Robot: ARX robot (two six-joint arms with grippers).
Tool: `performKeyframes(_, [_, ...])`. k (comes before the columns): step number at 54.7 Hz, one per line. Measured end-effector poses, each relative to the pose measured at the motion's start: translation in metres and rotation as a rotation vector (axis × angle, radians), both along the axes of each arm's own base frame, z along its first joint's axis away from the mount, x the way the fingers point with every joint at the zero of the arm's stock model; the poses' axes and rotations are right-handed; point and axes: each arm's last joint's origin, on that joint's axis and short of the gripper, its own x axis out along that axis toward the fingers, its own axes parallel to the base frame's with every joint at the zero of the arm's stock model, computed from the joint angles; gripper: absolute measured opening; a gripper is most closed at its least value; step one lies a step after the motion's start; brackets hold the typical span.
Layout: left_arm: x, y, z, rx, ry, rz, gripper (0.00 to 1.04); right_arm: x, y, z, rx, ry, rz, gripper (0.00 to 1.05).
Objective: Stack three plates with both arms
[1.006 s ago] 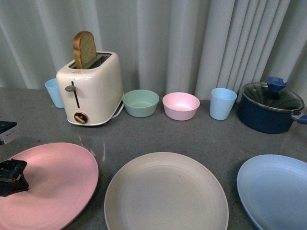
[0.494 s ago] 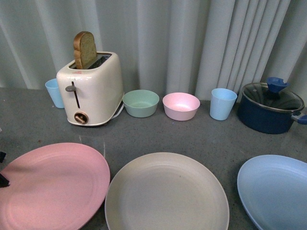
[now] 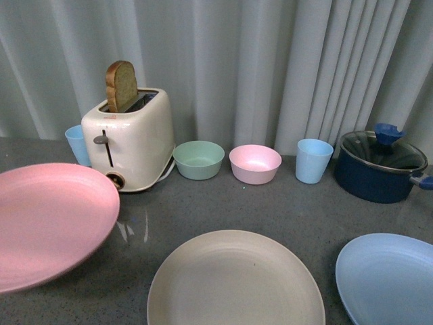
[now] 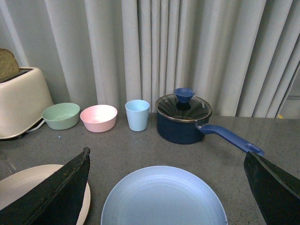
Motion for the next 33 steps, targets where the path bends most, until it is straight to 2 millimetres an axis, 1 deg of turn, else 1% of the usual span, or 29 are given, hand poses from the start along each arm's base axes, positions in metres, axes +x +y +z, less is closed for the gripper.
performKeyframes(3, [-0.003,0.004,0.012,-0.009,-0.026,0.013,0.04,0.000,0.000,0.000,0.000,0.000,0.000,0.97])
performKeyframes(6, [-0.006,0.003,0.021,-0.002,-0.040,0.012,0.04,0.000,0.000,0.000,0.000,0.000,0.000,0.97])
performKeyframes(7, [-0.007,0.001,0.026,0.002,-0.050,0.007,0.04,0.000,0.000,0.000,0.000,0.000,0.000,0.97])
performKeyframes(11, [-0.011,-0.009,0.034,-0.006,-0.070,-0.015,0.04,0.000,0.000,0.000,0.000,0.000,0.000,0.97])
performKeyframes(14, [-0.014,-0.022,0.039,-0.003,-0.070,-0.030,0.04,0.000,0.000,0.000,0.000,0.000,0.000,0.97])
performKeyframes(17, [-0.018,-0.043,0.042,0.001,-0.066,-0.054,0.04,0.000,0.000,0.000,0.000,0.000,0.000,0.97])
performKeyframes(18, [-0.019,-0.047,0.042,-0.001,-0.066,-0.060,0.04,0.000,0.000,0.000,0.000,0.000,0.000,0.97])
performKeyframes(20, [-0.022,-0.064,0.041,-0.010,-0.063,-0.084,0.04,0.000,0.000,0.000,0.000,0.000,0.000,0.97])
performKeyframes(21, [-0.023,-0.068,0.041,-0.012,-0.064,-0.093,0.04,0.000,0.000,0.000,0.000,0.000,0.000,0.97])
performKeyframes(23, [-0.026,-0.086,0.040,-0.027,-0.059,-0.121,0.04,0.000,0.000,0.000,0.000,0.000,0.000,0.97])
performKeyframes(24, [-0.029,-0.098,0.039,-0.032,-0.057,-0.144,0.04,0.000,0.000,0.000,0.000,0.000,0.000,0.97])
performKeyframes(25, [-0.030,-0.103,0.039,-0.036,-0.055,-0.149,0.04,0.000,0.000,0.000,0.000,0.000,0.000,0.97])
performKeyframes(27, [-0.033,-0.119,0.037,-0.041,-0.048,-0.178,0.04,0.000,0.000,0.000,0.000,0.000,0.000,0.97])
performKeyframes(28, [-0.033,-0.123,0.037,-0.043,-0.047,-0.188,0.04,0.000,0.000,0.000,0.000,0.000,0.000,0.97])
performKeyframes(31, [-0.037,-0.145,0.036,-0.048,-0.039,-0.221,0.04,0.000,0.000,0.000,0.000,0.000,0.000,0.97])
performKeyframes(33, [-0.038,-0.154,0.035,-0.048,-0.034,-0.231,0.04,0.000,0.000,0.000,0.000,0.000,0.000,0.97])
